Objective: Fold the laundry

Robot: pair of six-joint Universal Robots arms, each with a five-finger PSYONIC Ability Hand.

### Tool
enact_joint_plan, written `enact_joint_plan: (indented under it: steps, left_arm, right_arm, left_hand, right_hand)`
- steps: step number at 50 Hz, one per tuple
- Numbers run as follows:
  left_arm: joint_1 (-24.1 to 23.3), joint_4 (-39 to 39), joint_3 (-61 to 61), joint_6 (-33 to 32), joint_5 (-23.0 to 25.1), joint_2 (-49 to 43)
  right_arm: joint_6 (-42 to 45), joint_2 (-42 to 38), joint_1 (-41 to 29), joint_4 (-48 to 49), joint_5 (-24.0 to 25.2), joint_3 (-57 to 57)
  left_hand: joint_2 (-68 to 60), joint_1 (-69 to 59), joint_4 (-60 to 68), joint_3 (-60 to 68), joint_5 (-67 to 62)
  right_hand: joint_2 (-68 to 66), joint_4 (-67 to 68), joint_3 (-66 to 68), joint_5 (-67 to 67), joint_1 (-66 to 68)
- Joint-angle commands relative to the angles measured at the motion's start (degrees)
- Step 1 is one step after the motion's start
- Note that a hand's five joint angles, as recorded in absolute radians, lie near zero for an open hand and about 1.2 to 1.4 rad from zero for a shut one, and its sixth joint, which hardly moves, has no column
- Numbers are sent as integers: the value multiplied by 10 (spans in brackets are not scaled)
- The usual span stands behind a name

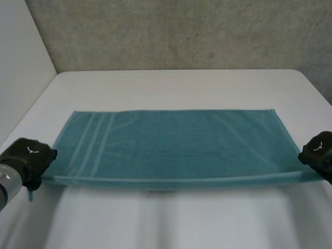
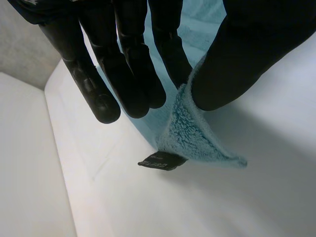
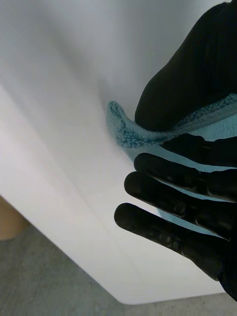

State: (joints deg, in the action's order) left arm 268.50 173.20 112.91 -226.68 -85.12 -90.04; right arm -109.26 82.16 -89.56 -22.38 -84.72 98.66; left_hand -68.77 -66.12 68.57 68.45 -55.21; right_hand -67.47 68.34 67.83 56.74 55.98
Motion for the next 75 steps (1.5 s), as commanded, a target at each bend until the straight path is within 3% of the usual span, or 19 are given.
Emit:
enact_joint_plan:
  steps: [1,7,14,22,29,30,31,33,34,40,51,56,61,69,75]
  left_arm:
    - [-9,120,-72,-1,18,-78]
    - [-67,230,-209,4,17,-231]
    - [-84,317,-356,-1,15,-385]
    - [-86,405,-476,-1,20,-490]
    - [-86,461,-494,1,36,-533]
    - [-87,475,-488,1,46,-539]
    - [-88,482,-485,2,53,-541]
    - [-90,493,-472,1,67,-540]
    - [-92,503,-456,1,85,-538]
    - [-105,520,-419,-1,122,-506]
    - [-105,509,-305,12,70,-358]
    - [-98,492,-211,79,50,-252]
    - [-98,417,-145,193,51,-164]
    - [-97,289,-118,357,59,-120]
    - [-91,266,-111,381,55,-123]
  right_arm:
    - [-64,-81,-6,114,13,-58]
    - [-144,-193,-56,196,1,-169]
    - [-159,-323,-90,291,-38,-301]
    - [-152,-422,-93,363,-41,-398]
    - [-154,-467,-100,378,-48,-452]
    - [-155,-468,-101,378,-50,-453]
    - [-155,-468,-102,378,-53,-453]
    - [-156,-469,-105,379,-61,-453]
    - [-156,-469,-109,379,-66,-453]
    - [-178,-446,-116,371,-104,-431]
    - [-351,-214,-106,369,-48,-290]
    - [-401,-134,-88,338,6,-233]
    - [-436,-93,-34,248,65,-198]
    - [-449,-96,17,147,109,-165]
    - [-440,-153,45,140,151,-134]
  left_hand:
    - [-112,-139,114,116,-148]
    - [-112,-139,114,116,-148]
    - [-112,-139,114,116,-148]
    - [-112,-139,114,116,-148]
    - [-112,-139,114,116,-148]
    - [-3,-29,5,6,-38]
    - [155,128,-153,-152,119]
    - [475,448,-473,-472,439]
    - [588,561,-586,-584,552]
    - [588,561,-586,-584,552]
    - [588,561,-586,-584,552]
    - [588,561,-586,-584,552]
    - [588,561,-586,-584,552]
    - [588,561,-586,-584,552]
    - [588,561,-586,-584,552]
  right_hand:
    - [-125,117,122,133,240]
    - [-125,117,122,133,240]
    - [-125,117,122,133,240]
    - [-125,117,122,133,240]
    - [-125,117,122,133,240]
    - [159,-168,-162,-152,-44]
    - [327,-335,-330,-319,-212]
    - [575,-583,-578,-567,-460]
    - [575,-583,-578,-567,-460]
    - [575,-583,-578,-567,-460]
    - [575,-583,-578,-567,-460]
    - [575,-583,-578,-567,-460]
    - [575,-583,-578,-567,-460]
    - [562,-571,-566,-555,-447]
    - [438,-447,-441,-431,-323]
